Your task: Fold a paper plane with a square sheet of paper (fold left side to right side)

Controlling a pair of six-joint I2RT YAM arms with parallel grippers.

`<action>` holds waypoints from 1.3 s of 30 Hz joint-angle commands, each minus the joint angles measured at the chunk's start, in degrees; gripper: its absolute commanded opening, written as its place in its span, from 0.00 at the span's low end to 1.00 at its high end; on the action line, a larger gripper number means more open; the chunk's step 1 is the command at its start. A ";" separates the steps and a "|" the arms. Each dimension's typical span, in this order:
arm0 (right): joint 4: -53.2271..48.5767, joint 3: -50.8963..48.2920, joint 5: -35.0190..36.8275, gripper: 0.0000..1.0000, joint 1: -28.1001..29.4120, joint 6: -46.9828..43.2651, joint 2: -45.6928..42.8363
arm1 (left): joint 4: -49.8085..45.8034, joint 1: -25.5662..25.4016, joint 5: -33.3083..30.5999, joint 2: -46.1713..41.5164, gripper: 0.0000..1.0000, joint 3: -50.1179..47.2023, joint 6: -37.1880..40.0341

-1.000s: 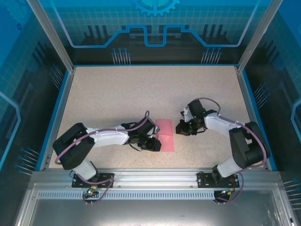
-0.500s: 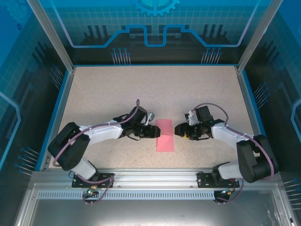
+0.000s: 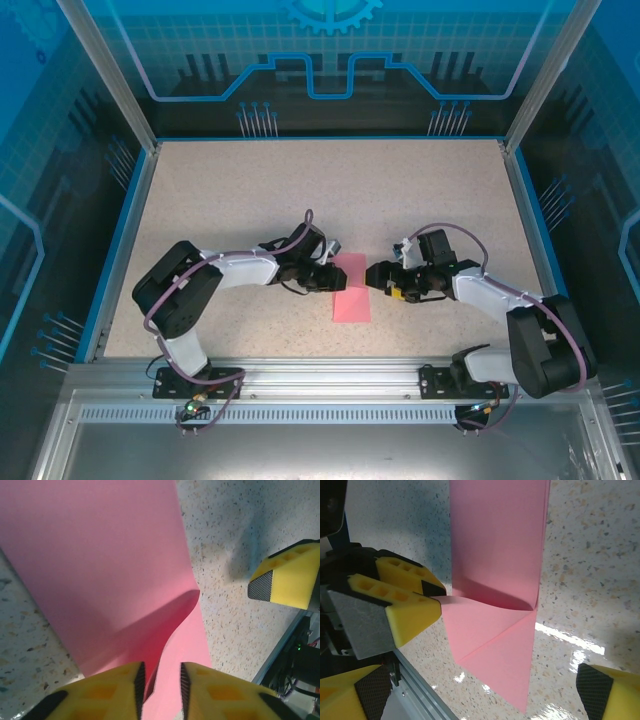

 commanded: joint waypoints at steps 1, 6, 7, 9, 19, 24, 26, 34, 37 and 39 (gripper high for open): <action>1.97 -0.32 -3.36 0.99 -0.41 0.89 1.14 | -2.31 -0.13 -1.19 -0.79 0.22 0.67 2.21; 3.35 0.65 -4.59 0.99 0.91 1.34 3.52 | -2.48 -0.07 -4.28 -4.61 0.11 -2.03 2.20; 3.69 0.81 -4.59 0.98 1.28 1.72 3.87 | -2.54 -0.09 -4.81 -5.28 0.11 -2.54 2.14; 4.83 1.06 -4.55 0.98 2.07 2.42 4.66 | -2.56 -0.07 -5.66 -6.64 0.10 -3.62 1.87; 9.86 4.32 -4.94 0.74 7.20 5.40 12.32 | -2.53 -0.04 -6.68 -8.43 0.11 -5.12 1.68; 13.31 6.88 -5.54 0.57 9.71 7.11 17.07 | -2.85 0.01 -7.04 -8.88 0.11 -5.27 1.67; 14.06 8.09 -5.65 0.50 10.58 7.27 18.65 | -2.91 0.01 -7.29 -9.05 0.11 -5.47 1.66; 17.06 7.95 -5.49 0.08 10.99 7.57 18.35 | -3.39 0.26 -8.23 -11.32 0.19 -6.02 1.14; 15.55 7.90 -5.29 0.01 9.74 6.28 15.26 | -3.36 1.30 -8.10 -15.38 0.34 -6.55 -0.07; 14.70 7.87 -5.68 0.00 7.85 5.75 12.46 | -3.51 2.41 -8.09 -19.35 0.48 -6.98 -1.09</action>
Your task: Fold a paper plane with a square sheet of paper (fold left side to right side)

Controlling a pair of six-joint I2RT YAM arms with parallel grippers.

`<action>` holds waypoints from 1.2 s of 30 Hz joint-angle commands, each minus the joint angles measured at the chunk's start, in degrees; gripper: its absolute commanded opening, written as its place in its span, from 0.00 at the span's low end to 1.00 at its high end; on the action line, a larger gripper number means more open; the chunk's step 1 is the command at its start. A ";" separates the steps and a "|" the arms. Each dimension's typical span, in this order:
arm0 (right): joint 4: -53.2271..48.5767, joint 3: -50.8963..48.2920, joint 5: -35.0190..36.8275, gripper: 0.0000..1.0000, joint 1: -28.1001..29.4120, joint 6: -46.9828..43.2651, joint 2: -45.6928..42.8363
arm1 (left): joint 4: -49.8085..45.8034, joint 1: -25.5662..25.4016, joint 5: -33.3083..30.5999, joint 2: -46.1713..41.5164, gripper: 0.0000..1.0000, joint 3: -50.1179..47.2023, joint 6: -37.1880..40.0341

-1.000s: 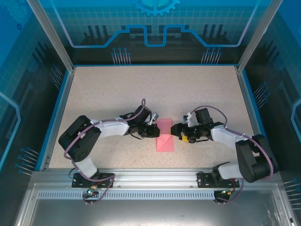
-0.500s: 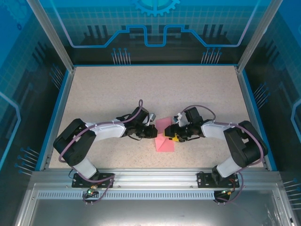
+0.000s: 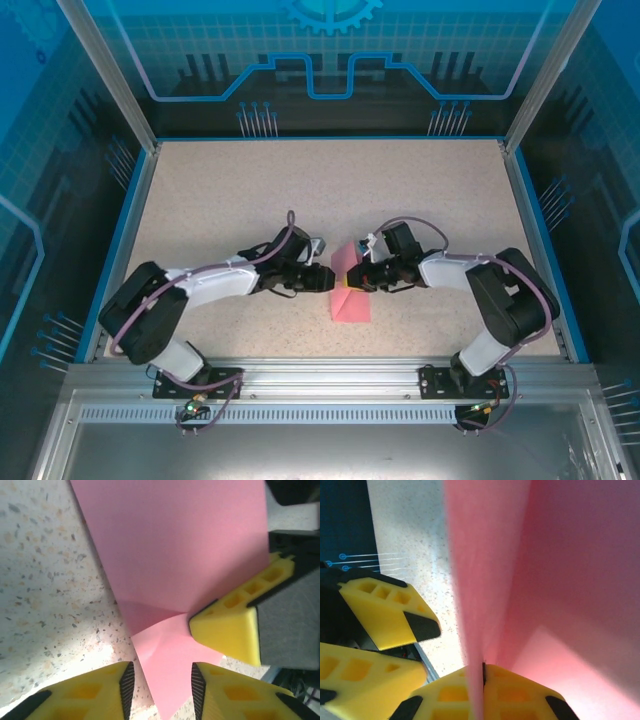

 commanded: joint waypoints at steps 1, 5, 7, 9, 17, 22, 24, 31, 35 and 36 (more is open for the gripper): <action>-0.43 0.40 -1.93 0.00 -3.37 -1.41 -6.35 | -0.64 2.32 -0.39 -8.32 0.53 -0.61 -1.29; -0.63 1.66 -5.02 0.01 -8.87 0.01 -13.65 | -2.46 5.44 -0.48 -18.69 0.76 0.23 -3.41; -0.71 3.60 -6.99 0.01 -11.52 1.11 -17.83 | -2.71 6.82 0.25 -22.73 0.84 1.20 -4.82; -0.54 6.30 -8.89 0.02 -13.48 2.67 -20.88 | -1.26 7.98 2.00 -26.15 0.91 2.62 -6.44; 3.91 18.58 -13.42 0.04 -13.88 10.84 -25.05 | 13.05 8.26 14.26 -24.05 0.99 8.59 -13.60; 4.71 22.01 -13.22 0.04 -10.62 13.00 -24.79 | 20.98 7.31 18.37 -20.08 0.98 10.66 -16.31; 5.68 22.40 -13.08 0.04 -9.19 13.91 -24.30 | 22.81 6.55 18.82 -19.08 0.97 11.18 -16.32; 10.80 22.23 -12.83 0.06 -5.03 18.14 -22.35 | 26.06 4.06 18.97 -16.69 0.78 12.59 -16.63; 10.86 21.84 -12.51 0.08 -4.78 18.41 -22.60 | 26.40 3.94 17.91 -16.82 0.53 12.29 -16.58; 10.33 21.71 -12.55 0.09 -4.78 18.10 -22.81 | 26.32 3.94 17.79 -16.86 0.46 12.25 -16.54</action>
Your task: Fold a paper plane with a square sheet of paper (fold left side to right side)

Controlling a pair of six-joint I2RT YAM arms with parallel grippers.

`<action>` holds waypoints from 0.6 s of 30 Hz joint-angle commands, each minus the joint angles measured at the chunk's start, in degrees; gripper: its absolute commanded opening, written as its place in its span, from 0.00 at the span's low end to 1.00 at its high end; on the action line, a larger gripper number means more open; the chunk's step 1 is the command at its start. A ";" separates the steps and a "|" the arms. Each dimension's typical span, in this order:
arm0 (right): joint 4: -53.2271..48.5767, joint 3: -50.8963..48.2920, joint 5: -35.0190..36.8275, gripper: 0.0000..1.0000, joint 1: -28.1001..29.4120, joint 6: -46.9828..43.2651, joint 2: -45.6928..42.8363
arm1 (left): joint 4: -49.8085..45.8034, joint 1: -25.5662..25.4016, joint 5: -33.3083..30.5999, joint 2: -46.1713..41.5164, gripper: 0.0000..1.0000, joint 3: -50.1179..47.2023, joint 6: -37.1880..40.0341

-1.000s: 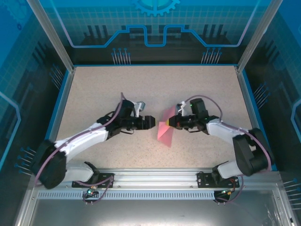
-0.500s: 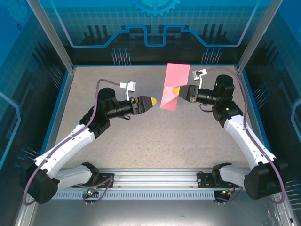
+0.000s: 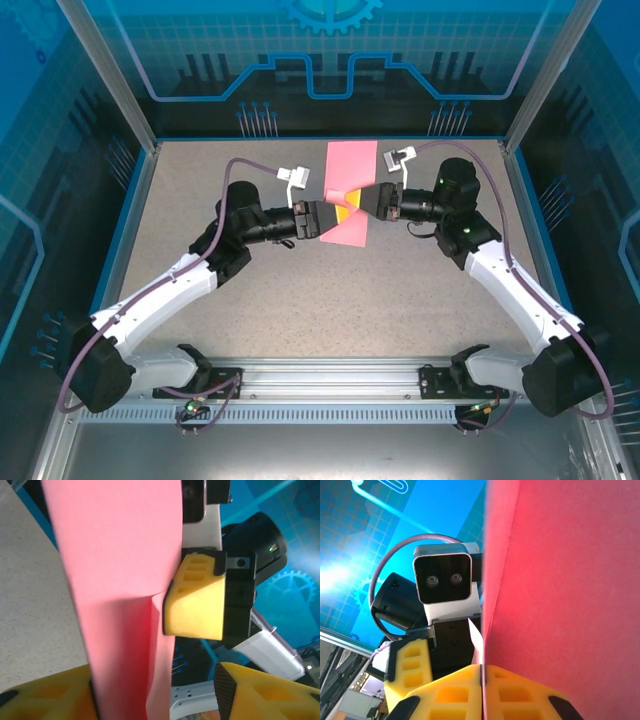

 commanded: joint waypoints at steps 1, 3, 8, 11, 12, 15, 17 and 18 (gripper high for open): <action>1.14 0.79 -0.81 0.10 0.58 0.62 -0.61 | 2.01 -0.26 0.31 -0.30 0.40 1.64 0.30; -1.94 0.74 -0.51 0.15 0.28 -1.23 -1.27 | -0.27 -0.39 -0.37 -0.63 0.29 1.81 1.37; -13.77 0.70 1.72 0.35 -3.03 -9.04 -4.53 | -9.01 -0.71 -3.23 -1.93 0.14 1.73 5.55; -26.34 1.95 5.08 0.47 -6.38 -16.79 -6.78 | -17.84 -1.51 -7.25 -2.77 0.13 2.27 10.19; -31.29 2.52 7.09 0.50 -7.69 -19.88 -7.51 | -22.75 -2.15 -9.88 -2.91 0.13 2.81 12.58; -43.47 3.64 14.13 0.62 -10.80 -28.93 -9.22 | -36.36 -5.27 -20.16 -2.45 0.12 5.27 18.68; -48.32 3.11 17.33 0.69 -13.26 -33.06 -10.28 | -45.63 -7.87 -28.27 -0.86 0.11 7.28 21.19; -49.72 2.47 17.56 0.72 -14.66 -34.42 -10.82 | -49.65 -9.10 -32.38 0.38 0.10 8.20 21.80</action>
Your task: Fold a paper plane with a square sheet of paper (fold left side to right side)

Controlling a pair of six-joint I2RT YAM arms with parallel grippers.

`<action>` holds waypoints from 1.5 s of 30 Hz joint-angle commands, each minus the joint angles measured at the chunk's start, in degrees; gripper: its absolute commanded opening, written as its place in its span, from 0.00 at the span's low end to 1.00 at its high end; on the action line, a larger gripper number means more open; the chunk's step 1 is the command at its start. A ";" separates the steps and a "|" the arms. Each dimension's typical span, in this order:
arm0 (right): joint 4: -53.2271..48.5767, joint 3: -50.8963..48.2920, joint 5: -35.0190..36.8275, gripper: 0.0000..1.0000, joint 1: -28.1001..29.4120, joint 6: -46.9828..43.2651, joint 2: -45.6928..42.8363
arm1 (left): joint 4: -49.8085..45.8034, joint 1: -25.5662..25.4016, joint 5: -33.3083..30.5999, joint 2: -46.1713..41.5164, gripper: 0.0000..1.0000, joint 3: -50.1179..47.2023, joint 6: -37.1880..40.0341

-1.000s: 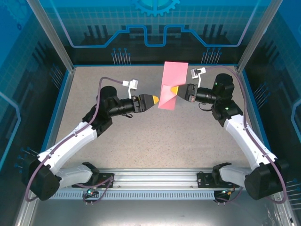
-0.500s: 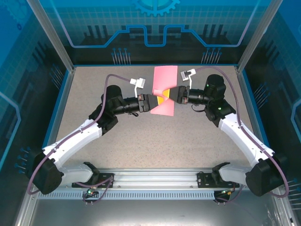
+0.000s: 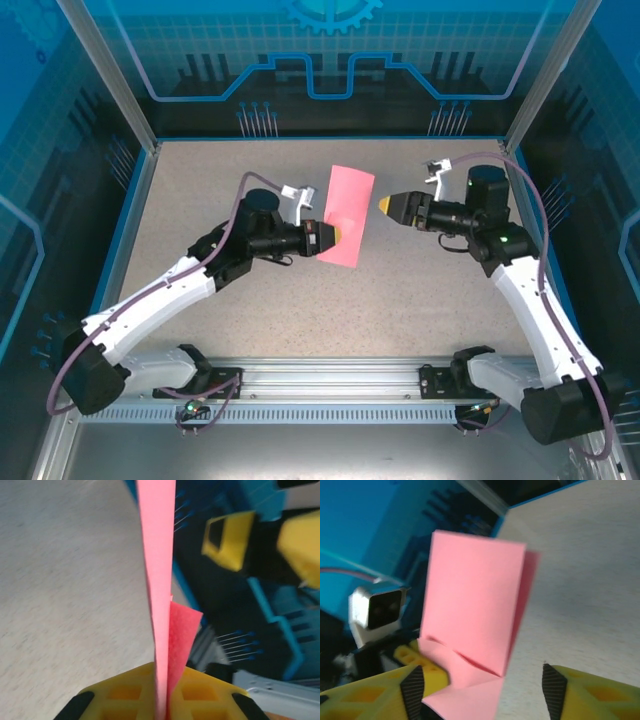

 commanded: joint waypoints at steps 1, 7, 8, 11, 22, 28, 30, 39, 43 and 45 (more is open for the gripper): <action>-14.79 -0.03 6.02 0.74 -4.29 -11.02 -1.84 | -20.88 -3.77 -17.52 2.87 0.09 4.53 7.44; -15.53 -5.09 4.74 0.99 -13.08 -12.94 -4.85 | -39.89 -11.30 -39.55 14.07 0.07 12.56 5.82; -15.15 -6.13 3.66 0.99 -14.66 -12.74 -5.30 | -43.50 -12.47 -43.41 16.59 0.07 14.73 4.82; -12.78 -9.96 -0.43 0.99 -19.40 -10.21 -6.26 | -53.14 -14.81 -51.55 24.67 0.08 20.91 1.58; -14.59 -13.40 -0.81 0.99 -22.31 -10.20 -7.34 | -64.32 -16.03 -52.52 48.26 0.06 33.17 -4.88; -14.94 -13.89 -1.52 0.99 -22.34 -10.24 -7.08 | -62.28 -15.94 -45.02 56.24 0.09 38.35 -3.49; -15.17 -14.12 -1.65 0.99 -22.35 -10.39 -7.05 | -61.02 -15.95 -42.33 57.96 0.10 39.65 -2.57; -17.01 -14.37 -0.86 0.99 -22.30 -10.97 -6.74 | -56.50 -15.62 -32.96 60.37 0.25 41.36 -0.41; -17.06 -15.18 -1.16 0.99 -22.35 -10.27 -5.67 | -54.30 -15.35 -29.36 58.61 0.33 41.13 0.50; -17.14 -15.61 -1.53 0.99 -22.23 -10.05 -4.88 | -52.65 -15.01 -26.54 57.24 0.37 40.83 0.88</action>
